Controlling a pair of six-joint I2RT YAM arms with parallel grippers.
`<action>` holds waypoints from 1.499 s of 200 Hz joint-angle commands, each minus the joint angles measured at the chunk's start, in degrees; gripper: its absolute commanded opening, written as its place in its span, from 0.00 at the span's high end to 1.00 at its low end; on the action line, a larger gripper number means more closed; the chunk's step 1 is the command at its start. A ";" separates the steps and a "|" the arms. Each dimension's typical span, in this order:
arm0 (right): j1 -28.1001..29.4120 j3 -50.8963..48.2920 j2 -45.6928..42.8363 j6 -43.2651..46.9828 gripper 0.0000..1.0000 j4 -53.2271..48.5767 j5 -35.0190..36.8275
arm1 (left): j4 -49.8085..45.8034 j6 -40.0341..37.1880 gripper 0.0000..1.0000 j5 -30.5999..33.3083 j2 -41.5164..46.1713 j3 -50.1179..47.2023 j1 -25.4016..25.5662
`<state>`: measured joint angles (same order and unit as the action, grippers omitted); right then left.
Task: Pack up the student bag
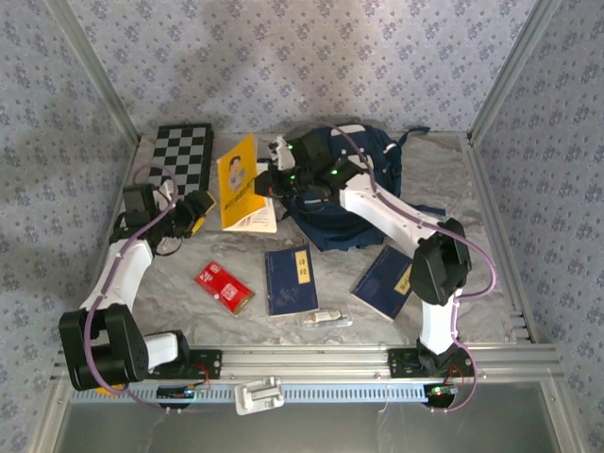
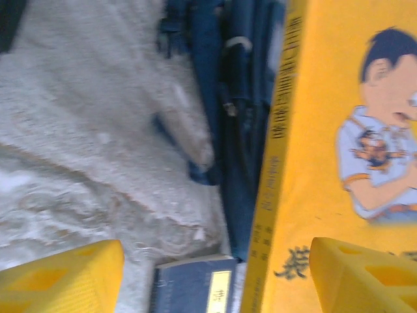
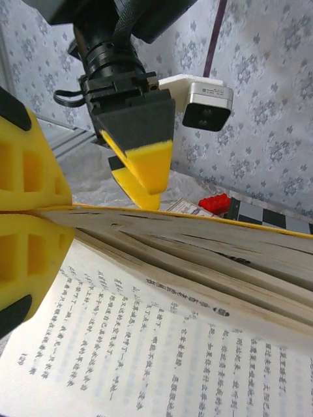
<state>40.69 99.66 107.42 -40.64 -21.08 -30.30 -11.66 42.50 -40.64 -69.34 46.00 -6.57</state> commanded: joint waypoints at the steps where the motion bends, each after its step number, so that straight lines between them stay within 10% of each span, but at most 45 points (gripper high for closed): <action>1: -1.51 -2.74 -4.18 1.65 1.00 5.32 -5.76 | 6.76 2.49 0.25 -7.32 2.55 0.43 1.32; 145: -4.70 -14.80 -10.91 -4.81 1.00 21.32 -13.03 | 22.18 13.70 0.21 -7.33 0.80 0.62 13.08; 300: -6.98 -21.16 -12.39 -2.00 0.97 19.71 -10.26 | 24.10 16.14 0.93 -2.93 1.46 3.50 18.09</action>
<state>33.12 79.31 97.23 -45.23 -1.91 -40.49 7.57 58.65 -40.21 -67.99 46.02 9.78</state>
